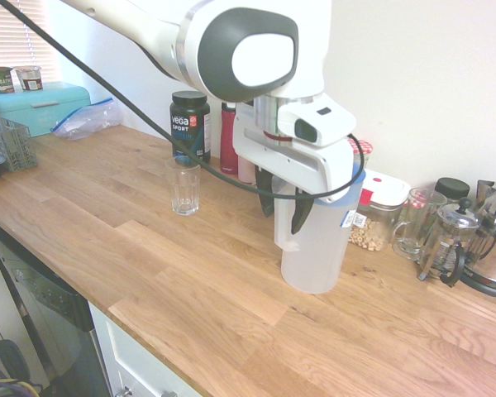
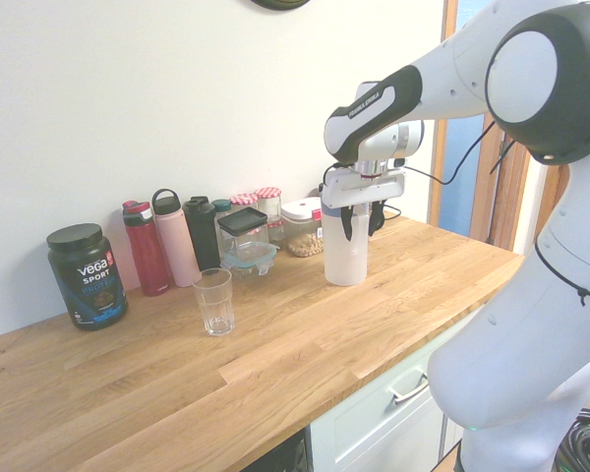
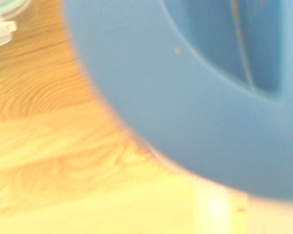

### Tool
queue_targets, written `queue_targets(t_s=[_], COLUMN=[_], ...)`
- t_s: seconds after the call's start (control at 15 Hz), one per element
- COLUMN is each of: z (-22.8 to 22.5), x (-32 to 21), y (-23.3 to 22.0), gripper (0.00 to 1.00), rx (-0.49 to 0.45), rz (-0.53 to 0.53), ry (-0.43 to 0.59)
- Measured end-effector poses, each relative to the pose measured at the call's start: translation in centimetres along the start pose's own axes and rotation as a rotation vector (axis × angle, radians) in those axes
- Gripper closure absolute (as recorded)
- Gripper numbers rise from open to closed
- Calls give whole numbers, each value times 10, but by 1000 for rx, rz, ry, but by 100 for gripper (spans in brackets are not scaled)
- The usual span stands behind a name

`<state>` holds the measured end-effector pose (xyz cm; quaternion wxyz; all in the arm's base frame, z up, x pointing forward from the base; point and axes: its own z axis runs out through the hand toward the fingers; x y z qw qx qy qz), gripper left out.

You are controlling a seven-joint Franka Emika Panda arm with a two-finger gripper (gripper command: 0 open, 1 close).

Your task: Pour me some water

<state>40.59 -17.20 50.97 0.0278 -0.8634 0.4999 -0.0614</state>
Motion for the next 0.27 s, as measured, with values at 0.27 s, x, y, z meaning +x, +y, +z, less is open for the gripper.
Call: queue_targets(t_s=[0.27], z=[-45], x=[-53], y=[6], gripper=[0], rx=[-29], rz=[-140], ry=[-69])
